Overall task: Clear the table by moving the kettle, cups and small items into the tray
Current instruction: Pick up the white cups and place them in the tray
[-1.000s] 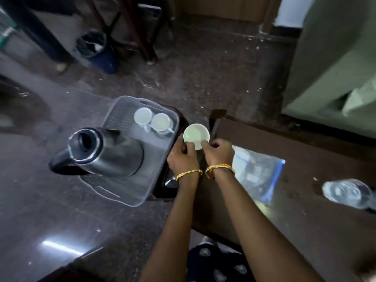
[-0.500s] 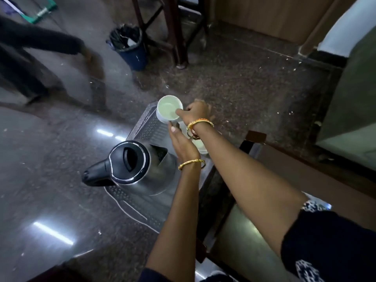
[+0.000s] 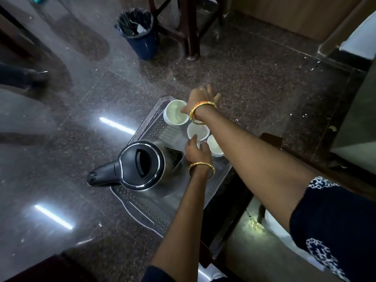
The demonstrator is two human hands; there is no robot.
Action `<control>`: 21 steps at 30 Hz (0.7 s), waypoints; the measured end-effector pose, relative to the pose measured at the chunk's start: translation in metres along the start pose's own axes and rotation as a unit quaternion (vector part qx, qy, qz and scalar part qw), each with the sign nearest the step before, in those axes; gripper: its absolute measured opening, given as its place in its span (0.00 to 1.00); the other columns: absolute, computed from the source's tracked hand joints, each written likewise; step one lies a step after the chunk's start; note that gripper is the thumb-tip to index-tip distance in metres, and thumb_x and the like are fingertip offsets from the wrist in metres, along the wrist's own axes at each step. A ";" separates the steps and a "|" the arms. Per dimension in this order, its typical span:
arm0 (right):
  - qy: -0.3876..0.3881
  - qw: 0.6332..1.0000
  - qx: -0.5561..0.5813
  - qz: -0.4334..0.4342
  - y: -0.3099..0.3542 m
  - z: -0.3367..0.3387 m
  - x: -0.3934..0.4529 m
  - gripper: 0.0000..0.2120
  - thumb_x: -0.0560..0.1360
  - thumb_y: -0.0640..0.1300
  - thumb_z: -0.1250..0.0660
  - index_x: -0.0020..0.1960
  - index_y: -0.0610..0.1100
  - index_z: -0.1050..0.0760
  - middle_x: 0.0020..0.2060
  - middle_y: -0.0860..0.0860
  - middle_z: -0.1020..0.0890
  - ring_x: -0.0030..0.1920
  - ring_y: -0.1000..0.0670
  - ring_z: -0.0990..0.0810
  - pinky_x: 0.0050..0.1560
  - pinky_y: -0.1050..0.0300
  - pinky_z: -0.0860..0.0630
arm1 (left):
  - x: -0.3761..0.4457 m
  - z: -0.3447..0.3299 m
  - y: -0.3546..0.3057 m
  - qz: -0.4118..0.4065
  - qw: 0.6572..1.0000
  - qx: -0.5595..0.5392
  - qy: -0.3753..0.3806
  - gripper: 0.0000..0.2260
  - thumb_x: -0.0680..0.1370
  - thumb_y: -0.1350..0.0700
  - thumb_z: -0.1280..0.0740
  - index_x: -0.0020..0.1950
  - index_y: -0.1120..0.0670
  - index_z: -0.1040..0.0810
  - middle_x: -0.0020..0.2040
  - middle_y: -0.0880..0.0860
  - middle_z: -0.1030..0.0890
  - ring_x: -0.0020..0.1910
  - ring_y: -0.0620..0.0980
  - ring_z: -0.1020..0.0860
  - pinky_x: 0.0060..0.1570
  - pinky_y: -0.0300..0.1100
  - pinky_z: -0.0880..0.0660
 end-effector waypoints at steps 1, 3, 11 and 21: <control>0.006 1.000 -0.011 0.003 0.002 0.000 0.000 0.27 0.67 0.56 0.29 0.63 0.46 0.27 0.72 0.45 0.34 0.75 0.43 0.46 0.70 0.40 0.46 | 0.000 0.000 0.000 -0.002 1.000 -0.004 -0.002 0.19 0.76 0.61 0.39 0.68 0.60 0.29 0.67 0.60 0.27 0.66 0.57 0.28 0.66 0.49 0.31; 0.015 0.999 -0.046 0.016 0.006 0.000 0.000 0.27 0.67 0.53 0.28 0.63 0.46 0.27 0.71 0.44 0.33 0.75 0.42 0.46 0.70 0.39 0.47 | 0.000 0.002 0.001 -0.001 1.000 -0.009 -0.007 0.19 0.76 0.61 0.38 0.67 0.60 0.29 0.66 0.61 0.26 0.65 0.57 0.28 0.65 0.50 0.31; -0.019 0.999 -0.048 0.009 0.005 -0.017 0.002 0.23 0.70 0.51 0.30 0.63 0.46 0.27 0.72 0.42 0.34 0.76 0.42 0.48 0.71 0.38 0.49 | 0.003 0.004 0.003 -0.001 1.000 -0.016 -0.025 0.16 0.75 0.62 0.35 0.63 0.60 0.26 0.62 0.61 0.23 0.63 0.58 0.26 0.64 0.50 0.30; -0.139 0.983 0.119 -0.022 -0.022 -0.009 -0.023 0.11 0.70 0.47 0.32 0.50 0.44 0.20 0.67 0.43 0.29 0.68 0.42 0.35 0.65 0.44 0.39 | 0.003 0.012 -0.004 -0.015 1.000 0.005 -0.027 0.18 0.75 0.63 0.38 0.65 0.57 0.26 0.58 0.61 0.20 0.58 0.58 0.23 0.56 0.45 0.28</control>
Point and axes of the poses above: each hand's wrist, its own x-axis towards the middle knuckle, its own z-axis out of the back of the hand, y = z × x, the point moved 8 cm from there along x, towards the middle knuckle
